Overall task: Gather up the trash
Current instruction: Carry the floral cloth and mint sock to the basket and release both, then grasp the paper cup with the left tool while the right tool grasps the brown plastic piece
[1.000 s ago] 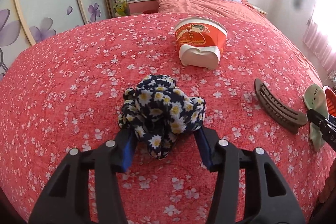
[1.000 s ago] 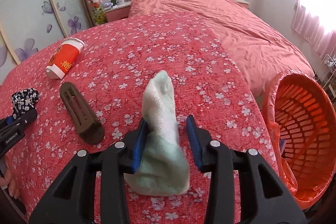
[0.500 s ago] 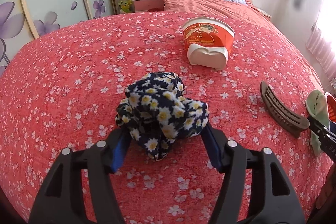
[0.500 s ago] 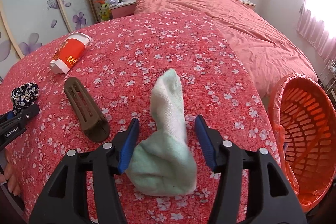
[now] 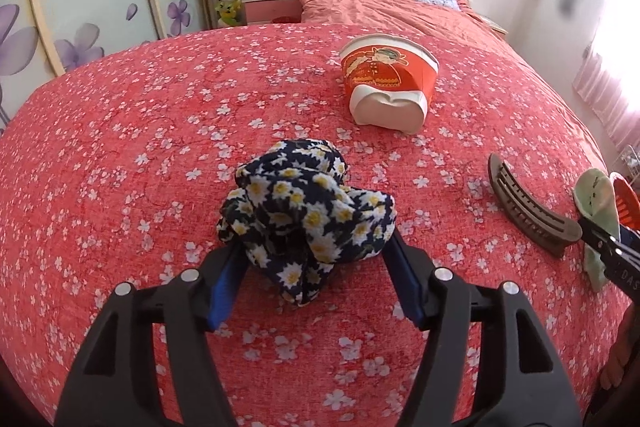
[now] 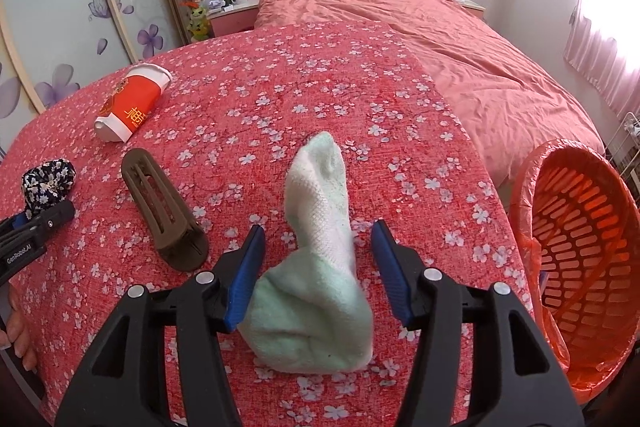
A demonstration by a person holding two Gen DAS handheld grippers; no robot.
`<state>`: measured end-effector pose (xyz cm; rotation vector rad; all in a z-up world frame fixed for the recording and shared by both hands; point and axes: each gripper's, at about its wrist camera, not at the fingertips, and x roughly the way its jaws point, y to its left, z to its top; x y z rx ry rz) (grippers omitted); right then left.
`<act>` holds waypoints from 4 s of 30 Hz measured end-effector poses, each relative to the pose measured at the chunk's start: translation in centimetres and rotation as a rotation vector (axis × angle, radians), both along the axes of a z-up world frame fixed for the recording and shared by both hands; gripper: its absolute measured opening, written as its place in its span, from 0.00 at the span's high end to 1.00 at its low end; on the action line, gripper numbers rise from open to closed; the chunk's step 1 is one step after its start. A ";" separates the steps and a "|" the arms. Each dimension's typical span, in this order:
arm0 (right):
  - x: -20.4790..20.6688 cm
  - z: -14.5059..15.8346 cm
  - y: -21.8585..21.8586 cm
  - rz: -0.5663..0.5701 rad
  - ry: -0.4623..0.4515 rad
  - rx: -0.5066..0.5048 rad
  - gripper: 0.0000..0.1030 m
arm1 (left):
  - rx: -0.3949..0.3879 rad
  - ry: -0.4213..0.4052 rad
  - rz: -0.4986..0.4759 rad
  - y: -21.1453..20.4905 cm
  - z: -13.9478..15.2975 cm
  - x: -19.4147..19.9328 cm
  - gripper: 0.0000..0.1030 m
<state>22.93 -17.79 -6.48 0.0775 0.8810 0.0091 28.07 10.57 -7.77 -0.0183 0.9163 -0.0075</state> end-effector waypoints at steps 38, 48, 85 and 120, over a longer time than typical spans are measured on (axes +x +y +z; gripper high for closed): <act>-10.4 8.2 -8.9 -0.107 -0.230 0.108 0.90 | -0.113 -0.194 -0.290 -13.1 11.6 -6.9 0.85; -12.1 7.1 -16.8 -0.241 -0.249 0.142 0.90 | -0.176 -0.153 -0.521 -27.2 10.3 -8.1 0.85; -8.2 3.6 -14.9 -0.145 -0.171 0.136 0.46 | 0.026 -0.070 -0.290 -21.2 3.6 -2.2 0.15; -1.2 0.7 2.8 0.098 0.001 -0.033 0.70 | -0.033 -0.068 0.074 -0.1 2.9 2.3 0.13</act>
